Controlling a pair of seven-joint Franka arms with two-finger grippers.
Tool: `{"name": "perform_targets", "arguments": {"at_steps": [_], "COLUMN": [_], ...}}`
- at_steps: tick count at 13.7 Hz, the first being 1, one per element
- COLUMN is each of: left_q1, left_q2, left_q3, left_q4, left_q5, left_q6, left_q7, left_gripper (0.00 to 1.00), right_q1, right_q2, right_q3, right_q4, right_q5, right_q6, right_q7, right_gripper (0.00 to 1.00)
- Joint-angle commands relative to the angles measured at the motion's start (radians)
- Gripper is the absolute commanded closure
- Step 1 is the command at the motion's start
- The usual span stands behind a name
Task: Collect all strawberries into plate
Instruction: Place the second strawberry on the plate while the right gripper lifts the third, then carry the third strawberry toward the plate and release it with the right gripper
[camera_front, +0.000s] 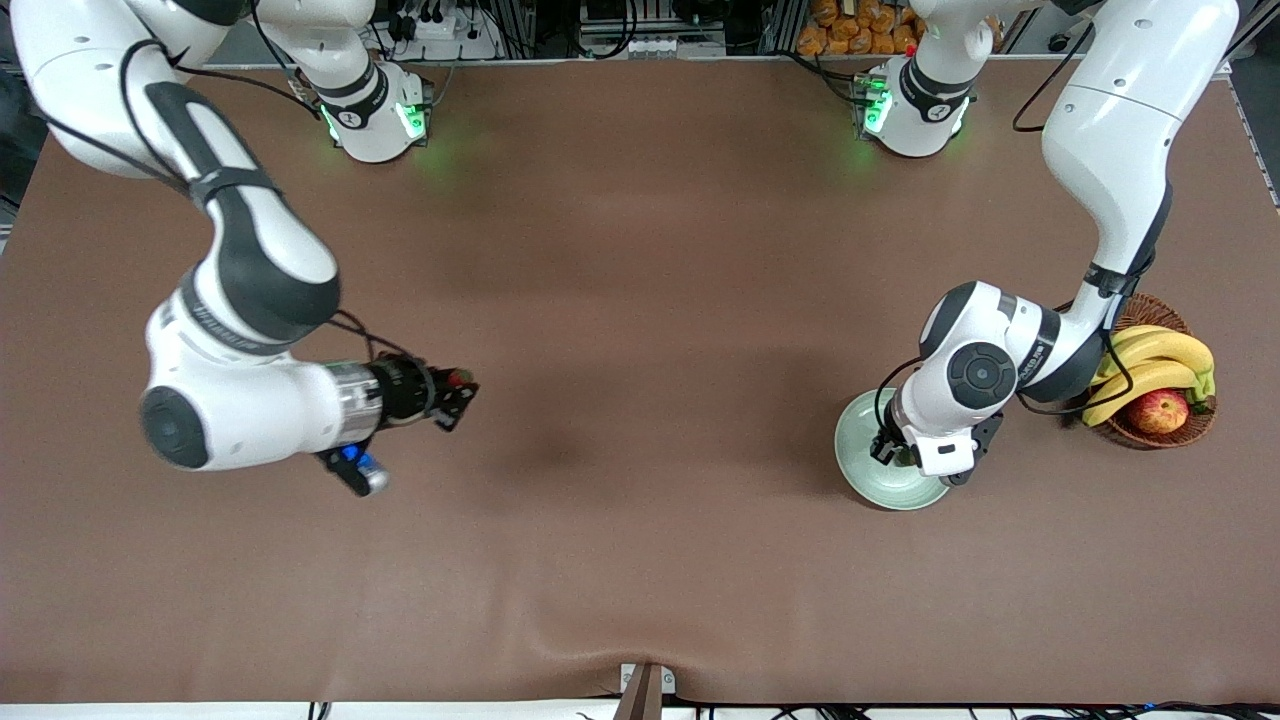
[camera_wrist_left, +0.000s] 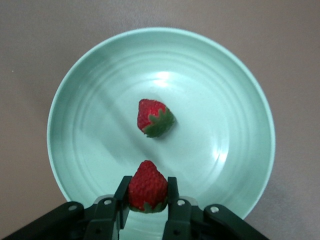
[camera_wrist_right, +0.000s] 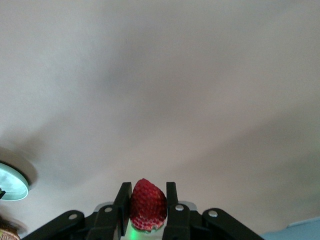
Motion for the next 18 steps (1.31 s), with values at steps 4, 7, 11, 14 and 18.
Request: {"name": "perform_targets", "arguments": {"at_steps": [4,7,11,14,18], "left_q1": [-0.008,-0.001,-0.004,-0.019,-0.082], "left_q2": [-0.015,-0.020,-0.018,-0.012,0.005], "left_q3": [-0.013,-0.017,-0.029,-0.029,-0.029], "left_q4": [-0.009,0.003,0.012,0.032,0.058], "left_q5": [0.005,0.004,0.004,0.004,0.005], "left_q6": [-0.001,-0.001,-0.001,-0.001,-0.001], "left_q7": [-0.009,0.008,0.071,0.075,0.094], "left_gripper": [0.00,0.00,0.00,0.00,0.00], "right_q1": [0.249,0.390,0.528,0.570,0.556], "right_q2": [0.024,0.062,0.134,0.156,0.121], "right_q3": [-0.125,-0.237,-0.344,-0.381,-0.383], "right_q4": [-0.092,-0.114,-0.114,-0.114,-0.111], "right_q5": [-0.041,-0.027,-0.030,-0.035,-0.041], "right_q6": [0.330,0.490,0.630,0.668,0.642], "right_q7": [0.251,0.288,0.331,0.373,0.386], "right_gripper": [1.00,1.00,1.00,0.01,0.00]}}
